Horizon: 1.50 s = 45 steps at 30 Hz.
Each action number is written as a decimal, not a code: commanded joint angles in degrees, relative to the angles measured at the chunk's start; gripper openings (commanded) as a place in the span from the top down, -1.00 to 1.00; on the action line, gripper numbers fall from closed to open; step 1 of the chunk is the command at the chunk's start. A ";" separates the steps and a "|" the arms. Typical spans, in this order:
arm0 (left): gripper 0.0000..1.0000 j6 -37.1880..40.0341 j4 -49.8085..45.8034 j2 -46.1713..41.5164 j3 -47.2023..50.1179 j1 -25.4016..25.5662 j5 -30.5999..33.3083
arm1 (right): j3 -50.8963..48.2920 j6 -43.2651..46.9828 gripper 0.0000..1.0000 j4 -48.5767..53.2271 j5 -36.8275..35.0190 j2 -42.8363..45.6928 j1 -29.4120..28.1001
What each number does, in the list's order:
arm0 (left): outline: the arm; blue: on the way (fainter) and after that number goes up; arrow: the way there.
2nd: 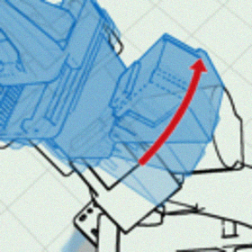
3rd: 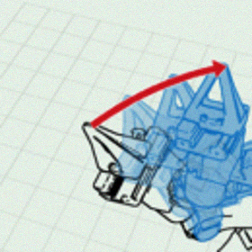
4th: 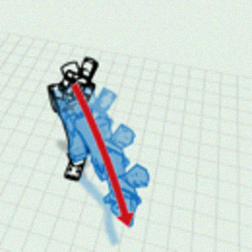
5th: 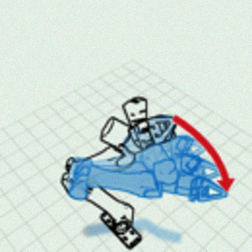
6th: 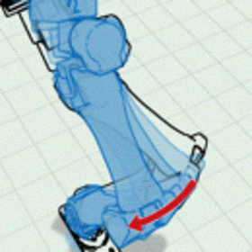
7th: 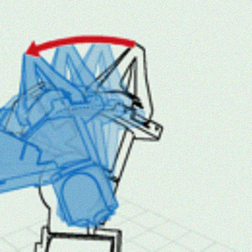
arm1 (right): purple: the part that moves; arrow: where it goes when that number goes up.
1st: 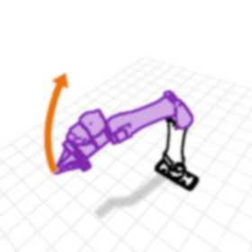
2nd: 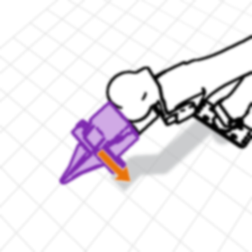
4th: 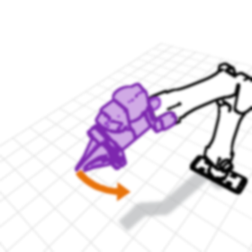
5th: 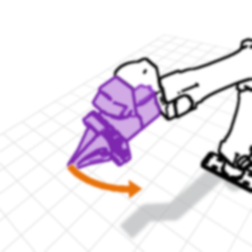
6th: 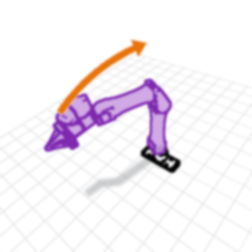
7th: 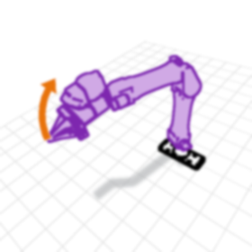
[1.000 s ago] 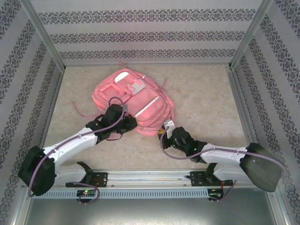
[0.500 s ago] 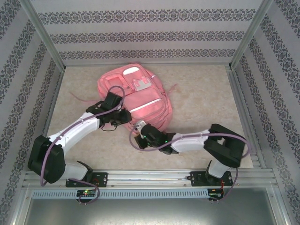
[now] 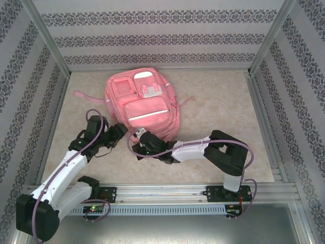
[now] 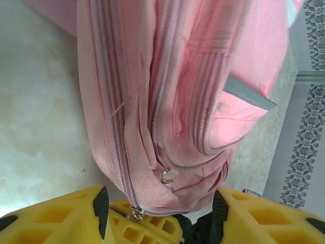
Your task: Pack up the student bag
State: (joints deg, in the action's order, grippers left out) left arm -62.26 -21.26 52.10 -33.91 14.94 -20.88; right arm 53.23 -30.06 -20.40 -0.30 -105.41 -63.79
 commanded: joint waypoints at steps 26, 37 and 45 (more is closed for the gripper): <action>1.00 -1.41 9.93 11.73 1.40 1.00 1.92 | -4.68 -0.28 1.00 -2.51 -5.33 3.80 -1.17; 1.00 2.05 7.89 12.68 -0.13 -0.66 2.64 | -8.09 5.22 1.00 1.56 -5.44 7.14 -0.56; 1.00 4.18 7.38 12.31 -1.77 -1.84 1.38 | -8.96 6.40 1.00 3.36 1.15 7.50 1.78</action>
State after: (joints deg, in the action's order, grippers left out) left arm -60.77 -13.61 64.47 -33.15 14.92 -21.74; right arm 44.77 -25.50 -20.29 -2.44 -99.26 -62.50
